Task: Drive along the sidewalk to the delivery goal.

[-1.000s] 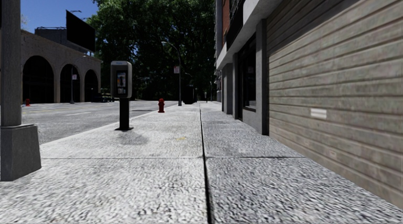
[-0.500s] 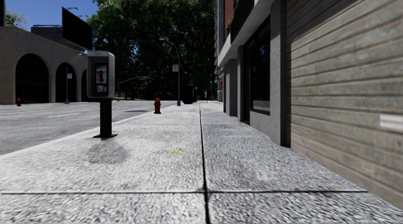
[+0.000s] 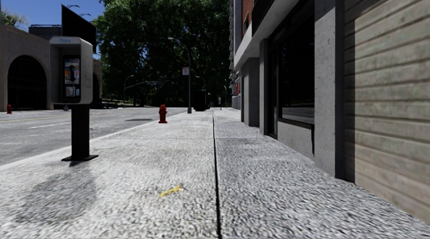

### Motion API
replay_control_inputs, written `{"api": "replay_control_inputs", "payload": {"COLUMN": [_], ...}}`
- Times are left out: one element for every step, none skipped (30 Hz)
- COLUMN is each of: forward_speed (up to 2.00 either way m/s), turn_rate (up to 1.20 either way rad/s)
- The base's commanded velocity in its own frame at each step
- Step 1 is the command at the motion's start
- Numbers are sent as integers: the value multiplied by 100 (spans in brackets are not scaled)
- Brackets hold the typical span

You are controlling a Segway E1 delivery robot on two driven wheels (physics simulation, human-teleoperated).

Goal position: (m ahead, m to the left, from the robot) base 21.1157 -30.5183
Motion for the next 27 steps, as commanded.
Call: {"api": "replay_control_inputs", "payload": {"forward_speed": [200, 200, 200, 200, 200, 200, 200, 200, 200, 200, 200, 200, 200, 200, 200, 200, 200, 200, 200, 200, 200, 200, 200, 200, 200, 200, 200], "turn_rate": [0, 0, 0, 0, 0, 0, 0, 0, 0, 0, 0, 0, 0, 0, 0, 0, 0, 0, 0, 0, 0, 0, 0, 0, 0, 0, 0]}}
